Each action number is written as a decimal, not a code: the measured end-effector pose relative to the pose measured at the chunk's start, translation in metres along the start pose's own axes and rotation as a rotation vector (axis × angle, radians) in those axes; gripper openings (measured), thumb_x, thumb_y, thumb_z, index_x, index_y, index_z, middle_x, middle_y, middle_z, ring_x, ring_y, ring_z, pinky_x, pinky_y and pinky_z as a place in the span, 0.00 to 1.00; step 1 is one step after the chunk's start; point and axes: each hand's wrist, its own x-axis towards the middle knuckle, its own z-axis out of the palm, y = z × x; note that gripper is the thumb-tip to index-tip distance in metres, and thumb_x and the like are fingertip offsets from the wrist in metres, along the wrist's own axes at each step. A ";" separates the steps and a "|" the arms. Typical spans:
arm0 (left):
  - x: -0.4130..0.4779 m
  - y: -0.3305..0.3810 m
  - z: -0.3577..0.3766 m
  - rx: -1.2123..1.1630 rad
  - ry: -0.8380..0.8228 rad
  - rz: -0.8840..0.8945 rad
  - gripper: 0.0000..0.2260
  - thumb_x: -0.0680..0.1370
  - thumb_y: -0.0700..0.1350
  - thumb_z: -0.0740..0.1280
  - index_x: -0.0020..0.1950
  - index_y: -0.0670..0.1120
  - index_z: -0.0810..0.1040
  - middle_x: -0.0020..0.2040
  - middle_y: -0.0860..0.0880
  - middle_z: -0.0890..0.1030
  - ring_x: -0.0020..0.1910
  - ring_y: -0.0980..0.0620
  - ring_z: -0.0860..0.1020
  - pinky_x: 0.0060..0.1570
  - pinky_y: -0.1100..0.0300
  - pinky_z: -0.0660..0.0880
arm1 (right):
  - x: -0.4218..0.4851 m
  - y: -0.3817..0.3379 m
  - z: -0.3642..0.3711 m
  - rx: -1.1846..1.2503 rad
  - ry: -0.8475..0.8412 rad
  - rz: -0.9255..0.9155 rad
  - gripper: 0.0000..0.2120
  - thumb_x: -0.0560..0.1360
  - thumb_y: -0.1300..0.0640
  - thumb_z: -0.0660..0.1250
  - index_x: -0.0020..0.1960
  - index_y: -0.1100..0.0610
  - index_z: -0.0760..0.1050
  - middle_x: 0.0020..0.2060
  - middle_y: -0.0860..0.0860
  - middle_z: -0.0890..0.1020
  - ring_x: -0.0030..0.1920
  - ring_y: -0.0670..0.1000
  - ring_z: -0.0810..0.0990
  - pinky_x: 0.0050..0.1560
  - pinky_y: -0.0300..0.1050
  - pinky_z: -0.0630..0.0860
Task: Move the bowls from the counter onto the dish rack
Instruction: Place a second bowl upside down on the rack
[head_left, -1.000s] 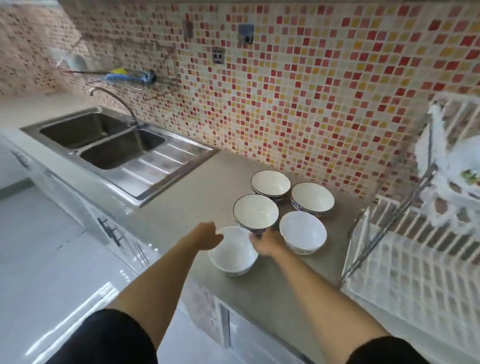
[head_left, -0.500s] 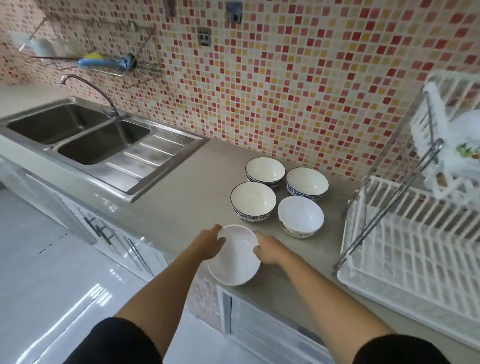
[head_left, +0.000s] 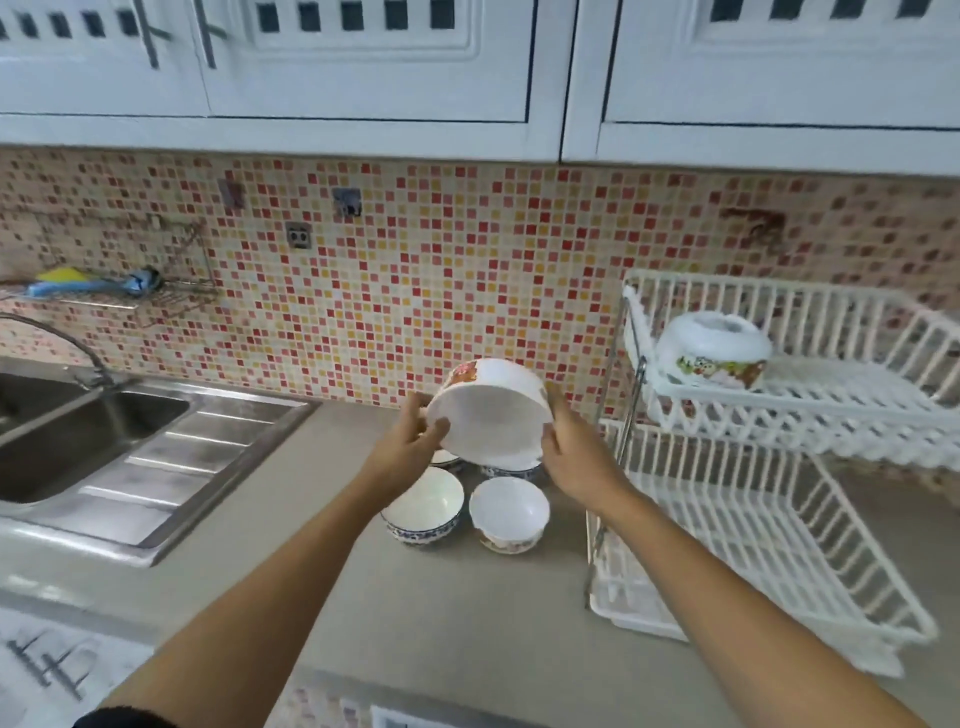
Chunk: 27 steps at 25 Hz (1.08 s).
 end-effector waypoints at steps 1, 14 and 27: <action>0.003 0.027 0.001 -0.107 -0.080 0.043 0.18 0.76 0.56 0.58 0.63 0.50 0.63 0.61 0.47 0.75 0.59 0.45 0.75 0.56 0.53 0.76 | 0.003 -0.005 -0.025 -0.034 0.103 -0.065 0.28 0.81 0.58 0.53 0.78 0.52 0.46 0.71 0.58 0.67 0.65 0.60 0.73 0.63 0.52 0.72; 0.079 0.215 0.106 0.075 -0.269 0.444 0.34 0.71 0.67 0.56 0.72 0.51 0.56 0.56 0.54 0.73 0.53 0.59 0.75 0.56 0.56 0.70 | 0.016 0.053 -0.235 0.265 0.219 -0.180 0.39 0.66 0.36 0.67 0.72 0.39 0.53 0.73 0.46 0.64 0.65 0.48 0.74 0.66 0.55 0.72; 0.164 0.221 0.222 0.308 -0.487 0.210 0.26 0.70 0.47 0.75 0.63 0.51 0.66 0.55 0.53 0.75 0.50 0.55 0.78 0.47 0.62 0.79 | 0.087 0.177 -0.276 -0.101 -0.108 0.032 0.51 0.63 0.45 0.77 0.76 0.48 0.50 0.75 0.49 0.61 0.73 0.52 0.63 0.72 0.54 0.63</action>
